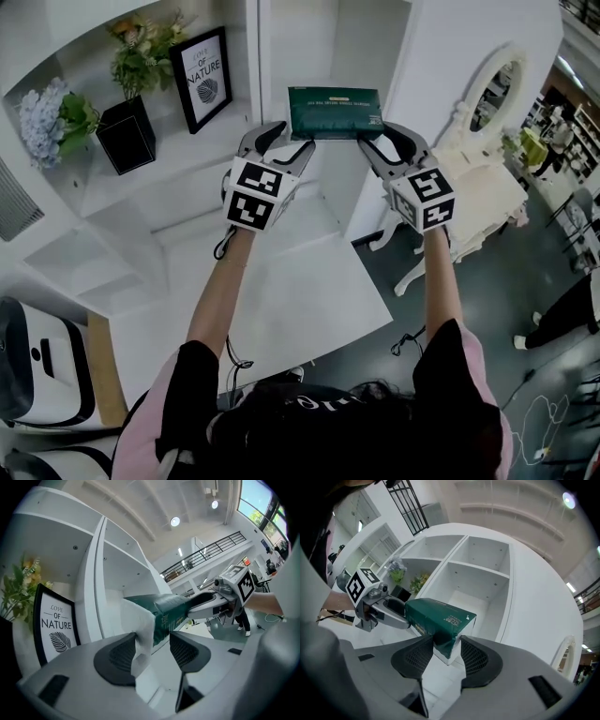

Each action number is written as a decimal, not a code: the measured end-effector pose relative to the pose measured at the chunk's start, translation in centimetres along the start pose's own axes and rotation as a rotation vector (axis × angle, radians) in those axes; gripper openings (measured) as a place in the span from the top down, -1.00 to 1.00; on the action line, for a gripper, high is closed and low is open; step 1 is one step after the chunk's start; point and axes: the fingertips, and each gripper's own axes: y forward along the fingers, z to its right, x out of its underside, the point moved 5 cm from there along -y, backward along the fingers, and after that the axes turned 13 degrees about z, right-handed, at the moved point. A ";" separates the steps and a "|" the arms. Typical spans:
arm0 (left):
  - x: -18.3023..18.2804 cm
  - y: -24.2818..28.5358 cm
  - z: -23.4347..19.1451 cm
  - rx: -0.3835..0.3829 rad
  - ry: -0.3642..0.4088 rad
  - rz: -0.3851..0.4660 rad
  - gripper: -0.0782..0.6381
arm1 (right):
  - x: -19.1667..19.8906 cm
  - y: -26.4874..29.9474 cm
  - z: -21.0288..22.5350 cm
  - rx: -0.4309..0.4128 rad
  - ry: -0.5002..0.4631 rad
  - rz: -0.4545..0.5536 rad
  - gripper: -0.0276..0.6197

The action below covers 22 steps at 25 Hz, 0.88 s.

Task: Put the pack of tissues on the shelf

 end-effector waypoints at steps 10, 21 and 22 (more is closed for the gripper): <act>0.9 3.8 0.5 -0.099 -0.070 -0.041 0.13 | 3.7 2.3 3.3 0.044 0.056 -0.081 0.26; 1.2 5.3 0.6 -0.138 -0.135 -0.070 0.13 | 3.6 4.2 5.8 0.179 0.215 -0.010 0.37; 1.0 5.1 0.7 -0.127 -0.135 -0.066 0.13 | 3.8 4.6 5.8 0.186 0.221 -0.017 0.38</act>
